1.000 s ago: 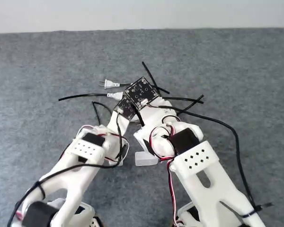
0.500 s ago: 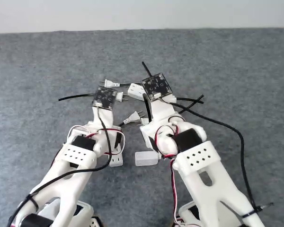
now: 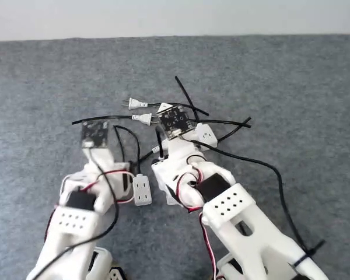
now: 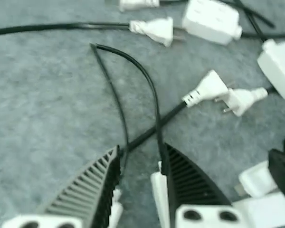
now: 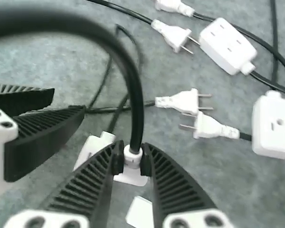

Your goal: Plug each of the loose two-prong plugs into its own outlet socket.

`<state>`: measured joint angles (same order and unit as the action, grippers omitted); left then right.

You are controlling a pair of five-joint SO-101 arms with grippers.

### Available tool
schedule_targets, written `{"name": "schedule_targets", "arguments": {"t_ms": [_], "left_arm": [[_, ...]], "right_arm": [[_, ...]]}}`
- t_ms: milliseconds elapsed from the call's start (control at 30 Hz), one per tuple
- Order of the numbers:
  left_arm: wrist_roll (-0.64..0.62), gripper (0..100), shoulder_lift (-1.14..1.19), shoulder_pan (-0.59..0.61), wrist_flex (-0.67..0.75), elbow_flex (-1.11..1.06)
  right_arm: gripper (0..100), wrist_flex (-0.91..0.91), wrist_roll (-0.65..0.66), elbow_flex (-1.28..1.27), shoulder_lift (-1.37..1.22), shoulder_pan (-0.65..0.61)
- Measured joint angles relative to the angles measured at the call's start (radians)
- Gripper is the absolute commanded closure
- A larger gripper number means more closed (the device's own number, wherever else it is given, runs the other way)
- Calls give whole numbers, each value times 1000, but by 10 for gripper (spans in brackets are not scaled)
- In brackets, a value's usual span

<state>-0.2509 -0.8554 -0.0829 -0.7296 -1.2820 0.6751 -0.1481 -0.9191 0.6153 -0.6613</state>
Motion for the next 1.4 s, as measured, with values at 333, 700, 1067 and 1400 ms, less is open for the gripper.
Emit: {"name": "schedule_targets", "arguments": {"t_ms": [333, 700, 1067, 1400], "left_arm": [[-8, 865, -226, 167, -106, -38], [-8, 865, -226, 167, -104, -38], [-8, 865, -226, 176, -103, -38], [-6, 865, -226, 176, -103, -38]], "right_arm": [[990, -44, 15, -17, 0, -84], [990, -163, 20, -72, -2, -100], [990, -245, 20, -69, -167, -117], [990, -278, 21, -69, -173, -143]]}}
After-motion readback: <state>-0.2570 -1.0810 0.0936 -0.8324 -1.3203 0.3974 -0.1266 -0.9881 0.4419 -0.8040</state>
